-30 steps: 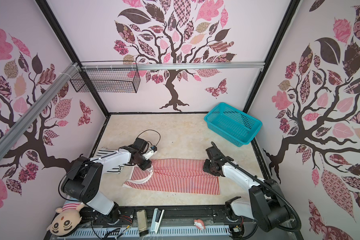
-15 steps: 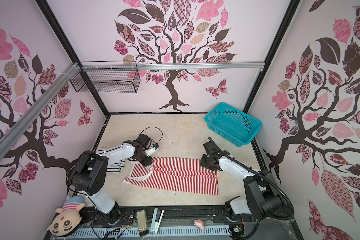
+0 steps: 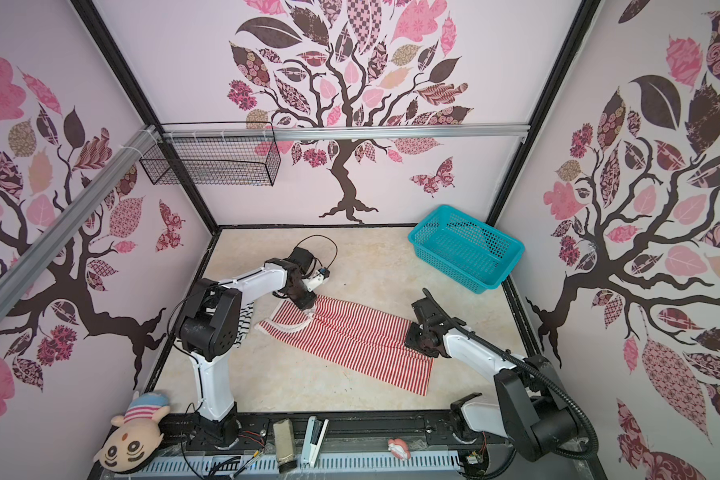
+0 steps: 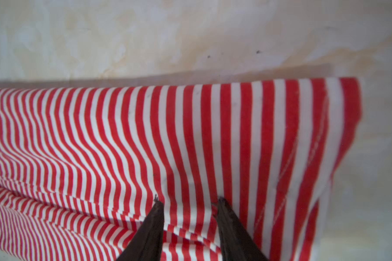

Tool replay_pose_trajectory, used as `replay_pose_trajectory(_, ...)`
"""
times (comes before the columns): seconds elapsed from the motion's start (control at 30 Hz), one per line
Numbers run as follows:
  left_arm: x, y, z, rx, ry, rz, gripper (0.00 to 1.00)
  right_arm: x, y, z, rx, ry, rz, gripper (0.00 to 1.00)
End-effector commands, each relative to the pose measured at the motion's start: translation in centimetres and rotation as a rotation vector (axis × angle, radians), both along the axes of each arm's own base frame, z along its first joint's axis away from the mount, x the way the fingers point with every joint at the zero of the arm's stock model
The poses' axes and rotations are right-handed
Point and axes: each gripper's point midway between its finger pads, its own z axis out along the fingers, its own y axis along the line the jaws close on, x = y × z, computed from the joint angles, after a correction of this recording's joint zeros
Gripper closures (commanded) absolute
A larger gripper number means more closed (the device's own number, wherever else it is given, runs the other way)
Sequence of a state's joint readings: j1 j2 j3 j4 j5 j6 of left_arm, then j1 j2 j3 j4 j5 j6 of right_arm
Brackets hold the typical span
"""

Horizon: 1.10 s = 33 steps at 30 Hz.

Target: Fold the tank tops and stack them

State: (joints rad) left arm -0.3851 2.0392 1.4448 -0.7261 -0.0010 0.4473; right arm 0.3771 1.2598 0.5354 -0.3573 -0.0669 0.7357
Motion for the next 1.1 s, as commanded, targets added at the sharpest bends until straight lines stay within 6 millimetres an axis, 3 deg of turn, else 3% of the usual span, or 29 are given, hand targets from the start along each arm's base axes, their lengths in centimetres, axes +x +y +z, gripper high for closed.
replay_pose_trajectory(0.0,2.6,-0.2,-1.0,0.034,0.002,-0.008,0.59,-2.6,-0.5,-1.5,-0.014,0.080,-0.028,0.58)
replay_pose_trajectory(0.17,7.3,-1.8,0.0,0.020,-0.065,0.016,0.59,-3.7,0.9,-1.0,0.017,0.070,-0.018,0.58)
replay_pose_trajectory(0.3,8.8,-2.3,4.2,-0.023,-0.140,0.046,0.59,-3.3,3.2,1.7,0.107,0.017,0.016,0.58)
replay_pose_trajectory(0.43,7.4,-2.1,9.3,-0.137,-0.251,0.079,0.58,-1.7,2.4,5.6,0.049,-0.083,0.018,0.55)
replay_pose_trajectory(0.5,5.6,-2.1,11.3,-0.198,-0.281,0.087,0.57,-0.9,2.4,6.7,0.022,-0.111,0.035,0.55)
replay_pose_trajectory(0.57,3.1,-2.6,12.1,-0.256,-0.242,0.071,0.57,-0.1,2.8,7.0,0.022,-0.136,0.061,0.54)
replay_pose_trajectory(0.7,-2.6,-3.0,11.2,-0.281,-0.103,0.011,0.57,1.2,2.8,6.0,-0.003,-0.115,0.092,0.52)
replay_pose_trajectory(0.8,-5.0,-2.2,10.0,-0.271,-0.055,0.029,0.55,2.1,2.5,5.1,0.020,-0.096,0.092,0.51)
replay_pose_trajectory(1.07,-8.0,-1.3,5.4,-0.242,0.036,0.026,0.53,3.8,2.7,3.4,0.037,-0.064,0.091,0.47)
